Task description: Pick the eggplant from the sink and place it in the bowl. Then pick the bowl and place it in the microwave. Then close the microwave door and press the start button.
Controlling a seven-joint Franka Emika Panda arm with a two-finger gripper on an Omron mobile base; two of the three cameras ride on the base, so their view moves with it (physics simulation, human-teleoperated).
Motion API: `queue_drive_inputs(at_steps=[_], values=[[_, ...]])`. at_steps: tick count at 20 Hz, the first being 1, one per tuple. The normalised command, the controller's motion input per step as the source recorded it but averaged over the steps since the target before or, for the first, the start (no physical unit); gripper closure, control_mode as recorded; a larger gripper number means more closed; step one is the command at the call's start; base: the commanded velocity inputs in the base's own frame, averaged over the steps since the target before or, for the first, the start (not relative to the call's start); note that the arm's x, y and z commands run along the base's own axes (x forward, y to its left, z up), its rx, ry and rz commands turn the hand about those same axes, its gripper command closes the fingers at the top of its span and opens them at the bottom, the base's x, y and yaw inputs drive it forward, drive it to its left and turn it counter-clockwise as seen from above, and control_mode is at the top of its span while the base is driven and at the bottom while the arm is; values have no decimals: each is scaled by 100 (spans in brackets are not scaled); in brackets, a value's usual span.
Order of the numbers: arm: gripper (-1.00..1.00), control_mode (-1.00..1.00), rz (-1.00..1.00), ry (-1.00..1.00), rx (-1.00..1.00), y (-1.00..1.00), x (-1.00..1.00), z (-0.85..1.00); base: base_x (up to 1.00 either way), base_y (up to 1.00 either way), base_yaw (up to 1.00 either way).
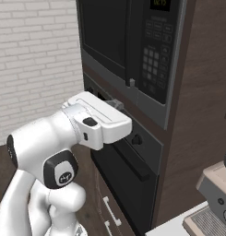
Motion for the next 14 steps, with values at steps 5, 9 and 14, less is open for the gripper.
queue_drive_inputs(at_steps=[5, 9, 14], values=[[100, -100, 0, 0, 0, -3, 27, 0, 0, 0, 0], [100, -100, 0, 0, 1, -8, 30, 0, 0, 0, 0], [100, -100, 1, 0, 5, -31, 18, 0, 0, 0, 0]])
